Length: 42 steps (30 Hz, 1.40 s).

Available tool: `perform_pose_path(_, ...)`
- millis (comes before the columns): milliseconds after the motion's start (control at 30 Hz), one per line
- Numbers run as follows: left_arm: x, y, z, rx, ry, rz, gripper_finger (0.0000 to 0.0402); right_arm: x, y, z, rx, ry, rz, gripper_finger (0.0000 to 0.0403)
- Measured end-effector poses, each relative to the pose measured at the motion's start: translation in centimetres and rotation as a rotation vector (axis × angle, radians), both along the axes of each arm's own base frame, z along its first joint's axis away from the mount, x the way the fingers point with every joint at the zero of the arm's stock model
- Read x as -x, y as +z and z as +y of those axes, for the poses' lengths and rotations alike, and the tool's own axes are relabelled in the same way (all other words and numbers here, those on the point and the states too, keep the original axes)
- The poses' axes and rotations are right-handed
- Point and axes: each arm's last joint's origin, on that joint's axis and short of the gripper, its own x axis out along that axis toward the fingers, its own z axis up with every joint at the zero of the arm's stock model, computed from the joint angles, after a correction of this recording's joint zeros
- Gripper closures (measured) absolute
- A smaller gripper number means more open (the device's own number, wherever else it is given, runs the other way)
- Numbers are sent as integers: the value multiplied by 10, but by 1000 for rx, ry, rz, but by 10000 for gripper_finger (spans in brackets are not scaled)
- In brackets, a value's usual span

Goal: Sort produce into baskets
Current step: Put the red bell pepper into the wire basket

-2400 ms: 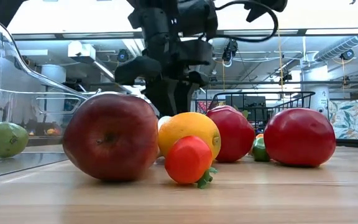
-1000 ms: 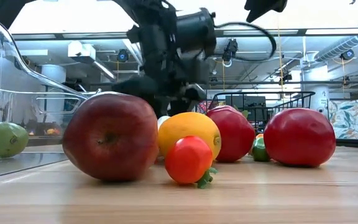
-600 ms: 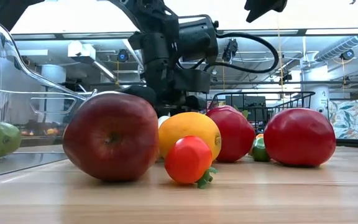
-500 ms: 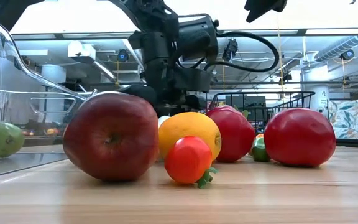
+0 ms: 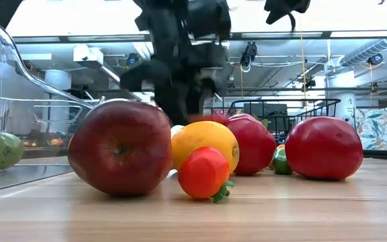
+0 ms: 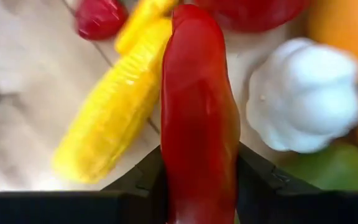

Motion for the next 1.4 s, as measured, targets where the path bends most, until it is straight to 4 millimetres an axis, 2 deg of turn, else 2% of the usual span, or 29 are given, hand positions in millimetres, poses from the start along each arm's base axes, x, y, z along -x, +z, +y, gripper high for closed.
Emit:
perform_pose_path(133, 13, 38, 1, 4, 5, -78, 290, 0, 0, 0, 0, 0, 0, 204)
perform_pose_path(300, 41, 80, 10, 6, 44, -136, 290, 0, 0, 0, 0, -1, 2, 204)
perform_pose_path(400, 60, 100, 23, -10, 102, -157, 290, 0, 0, 0, -5, -8, 0, 204)
perform_pose_path(500, 80, 110, 38, -58, 170, -170, 291, 0, 0, 0, -5, -7, -1, 204)
perform_pose_path(667, 117, 113, 69, -107, 256, -138, 291, 0, 0, 0, -5, -7, -1, 204)
perform_pose_path(833, 153, 109, 111, -148, 345, -105, 291, 0, 0, 0, 1, -10, -4, 204)
perform_pose_path(1000, 176, 104, 155, -54, 500, -112, 291, 0, 1, -1, 36, -15, -7, 204)
perform_pose_path(1200, 178, 91, 190, -13, 581, -73, 291, -1, 1, -1, 54, -15, -10, 204)
perform_pose_path(1400, 166, 76, 206, 3, 580, -17, 291, -1, 1, -1, 60, -7, -8, 204)
